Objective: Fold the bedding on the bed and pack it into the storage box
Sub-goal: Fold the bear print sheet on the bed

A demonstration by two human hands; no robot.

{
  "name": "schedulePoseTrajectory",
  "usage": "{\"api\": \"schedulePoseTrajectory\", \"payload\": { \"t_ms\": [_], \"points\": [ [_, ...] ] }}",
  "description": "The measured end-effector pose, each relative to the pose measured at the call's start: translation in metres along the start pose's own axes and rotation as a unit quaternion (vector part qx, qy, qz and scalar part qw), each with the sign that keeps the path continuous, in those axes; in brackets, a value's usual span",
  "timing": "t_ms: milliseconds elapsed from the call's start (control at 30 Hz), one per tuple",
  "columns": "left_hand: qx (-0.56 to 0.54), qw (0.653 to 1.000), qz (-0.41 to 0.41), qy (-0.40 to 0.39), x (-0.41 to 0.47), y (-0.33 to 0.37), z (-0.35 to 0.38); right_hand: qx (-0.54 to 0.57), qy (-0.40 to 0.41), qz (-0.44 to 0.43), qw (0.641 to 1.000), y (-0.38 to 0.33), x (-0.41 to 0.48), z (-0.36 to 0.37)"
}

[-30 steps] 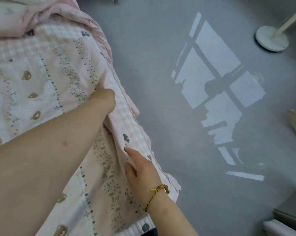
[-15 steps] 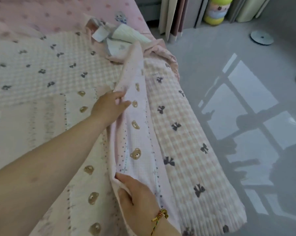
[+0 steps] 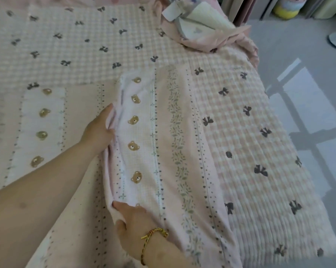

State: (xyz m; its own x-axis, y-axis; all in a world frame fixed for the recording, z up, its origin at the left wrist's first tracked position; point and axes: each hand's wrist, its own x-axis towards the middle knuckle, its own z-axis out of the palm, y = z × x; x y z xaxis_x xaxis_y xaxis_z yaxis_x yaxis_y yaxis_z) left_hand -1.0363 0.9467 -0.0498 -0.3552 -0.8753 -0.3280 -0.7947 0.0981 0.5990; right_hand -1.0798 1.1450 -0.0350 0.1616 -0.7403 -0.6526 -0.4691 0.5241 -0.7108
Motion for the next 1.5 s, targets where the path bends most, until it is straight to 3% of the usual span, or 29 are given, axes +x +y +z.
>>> {"api": "schedulePoseTrajectory", "payload": {
  "t_ms": [100, 200, 233, 267, 333, 367, 433, 533, 667, 867, 1000, 1167, 1233, 1333, 1500],
  "points": [
    [-0.106, 0.993, -0.058, 0.001, -0.001, -0.029, 0.006, -0.022, -0.049, 0.007, 0.999, 0.006, 0.014, 0.011],
    [-0.216, 0.966, -0.14, 0.017, 0.014, -0.041, 0.006, -0.004, -0.004, -0.004, 1.0, 0.012, 0.017, 0.007],
    [-0.244, 0.955, -0.169, 0.015, 0.025, -0.042, 0.004, -0.014, 0.063, -0.006, 0.998, 0.018, 0.018, 0.003],
    [-0.276, 0.94, -0.198, 0.013, 0.036, -0.042, 0.002, -0.057, 0.178, -0.019, 0.982, 0.026, 0.023, -0.002],
    [-0.317, 0.92, -0.23, 0.023, 0.057, -0.035, -0.004, -0.179, 0.387, -0.015, 0.904, 0.045, 0.032, -0.016],
    [-0.321, 0.918, -0.233, 0.027, 0.066, -0.03, -0.006, -0.206, 0.412, 0.024, 0.887, 0.051, 0.038, -0.026],
    [-0.331, 0.915, -0.228, 0.035, 0.086, -0.022, -0.008, -0.198, 0.379, 0.093, 0.899, 0.058, 0.051, -0.045],
    [-0.352, 0.913, -0.186, 0.093, 0.1, -0.012, -0.008, -0.234, 0.424, 0.143, 0.863, 0.069, 0.056, -0.071],
    [-0.356, 0.905, -0.142, 0.185, 0.081, -0.034, -0.01, -0.224, 0.352, 0.247, 0.875, 0.081, 0.057, -0.094],
    [-0.35, 0.911, -0.206, 0.07, 0.112, -0.051, -0.031, -0.268, 0.318, 0.237, 0.878, 0.083, 0.071, -0.094],
    [-0.328, 0.932, -0.152, 0.01, 0.152, -0.029, -0.039, -0.262, 0.325, 0.215, 0.883, 0.084, 0.082, -0.094],
    [-0.281, 0.935, -0.107, 0.188, 0.17, -0.023, -0.025, -0.255, 0.294, 0.23, 0.892, 0.091, 0.088, -0.097],
    [-0.281, 0.927, -0.129, 0.211, 0.163, -0.033, -0.016, -0.254, 0.291, 0.226, 0.894, 0.093, 0.091, -0.099],
    [-0.327, 0.916, -0.167, 0.162, 0.146, -0.043, -0.011, -0.259, 0.283, 0.225, 0.895, 0.098, 0.094, -0.102],
    [-0.387, 0.9, -0.2, -0.025, 0.046, -0.064, 0.003, -0.264, 0.254, 0.253, 0.896, 0.097, 0.093, -0.105]
  ]
}}
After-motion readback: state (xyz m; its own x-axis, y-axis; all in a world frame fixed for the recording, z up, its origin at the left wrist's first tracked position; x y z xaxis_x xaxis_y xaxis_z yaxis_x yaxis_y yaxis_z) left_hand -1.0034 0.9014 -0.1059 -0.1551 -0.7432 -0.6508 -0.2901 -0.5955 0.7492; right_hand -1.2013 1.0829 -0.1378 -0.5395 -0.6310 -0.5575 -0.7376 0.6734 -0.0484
